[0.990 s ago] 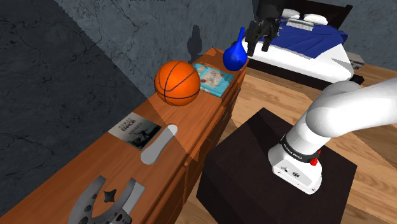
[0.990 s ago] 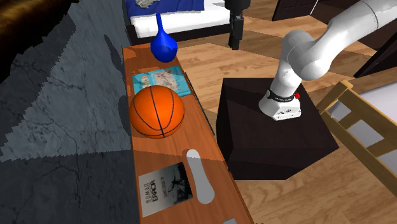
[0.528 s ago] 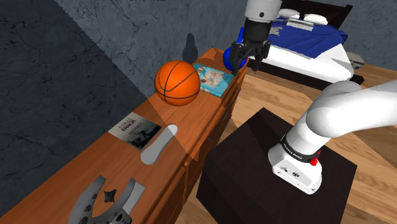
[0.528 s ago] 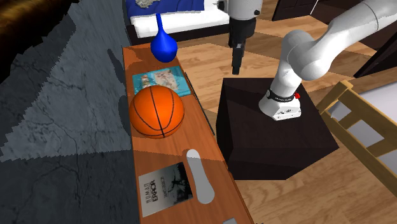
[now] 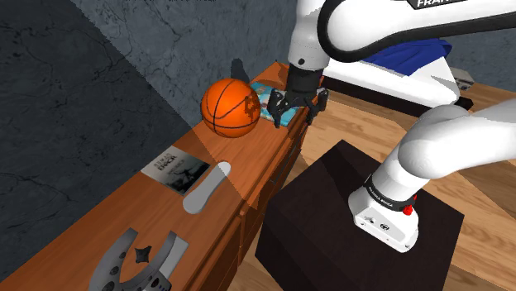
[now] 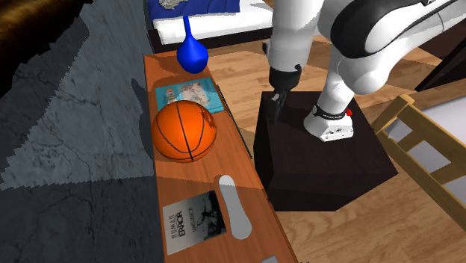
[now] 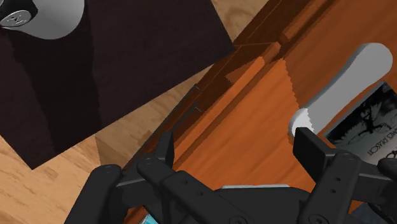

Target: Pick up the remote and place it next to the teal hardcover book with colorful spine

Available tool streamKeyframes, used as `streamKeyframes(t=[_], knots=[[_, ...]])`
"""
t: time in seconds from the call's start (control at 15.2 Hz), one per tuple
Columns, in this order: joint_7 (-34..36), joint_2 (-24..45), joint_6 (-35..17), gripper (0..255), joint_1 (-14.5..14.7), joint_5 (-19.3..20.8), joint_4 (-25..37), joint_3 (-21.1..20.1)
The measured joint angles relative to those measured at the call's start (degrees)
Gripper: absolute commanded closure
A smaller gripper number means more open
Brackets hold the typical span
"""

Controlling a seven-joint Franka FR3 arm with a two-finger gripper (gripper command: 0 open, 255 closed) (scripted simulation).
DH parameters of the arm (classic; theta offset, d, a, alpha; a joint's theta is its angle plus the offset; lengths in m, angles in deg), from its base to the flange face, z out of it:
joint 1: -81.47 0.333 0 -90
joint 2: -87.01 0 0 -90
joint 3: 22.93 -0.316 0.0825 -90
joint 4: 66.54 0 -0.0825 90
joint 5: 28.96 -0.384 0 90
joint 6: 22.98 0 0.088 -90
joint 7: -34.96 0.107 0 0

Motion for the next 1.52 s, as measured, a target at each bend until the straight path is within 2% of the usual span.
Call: streamKeyframes(t=[0.26,0.46,0.59,0.73,0.79,0.86,0.99,1.06,1.12,1.19,1.32,1.52], knots=[[9.92,5.32,-7.15,0,-1.1,-3.52,-0.14,-7.53],[17.68,11.66,-13.58,0,-3.57,-4.52,1.16,-13.87],[23.8,16.2,-17.03,0,-5.85,-3.94,3.25,-18.49],[30.23,21.45,-20.94,0,-9.1,-1.92,5.23,-23.34],[34.05,25.19,-23.48,0,-11.62,0.21,6.55,-26.45],[38.19,28.46,-25.81,0,-13.82,2.63,7.39,-29.35],[48.06,36.01,-29.54,0,-18.94,10.48,9.61,-34.84],[54.28,40.63,-30.83,0,-20.82,16.2,10.95,-36.76],[62.03,46.63,-31.83,0,-21.52,23.97,12.86,-37.44],[68.87,50.9,-32.08,0,-20.25,30.71,14.48,-36.11],[79.8,58.85,-32.59,0,-14.16,41.35,18.37,-29.69],[90.42,67.17,-32.05,0,-5.59,49.71,25.08,-21.11]])
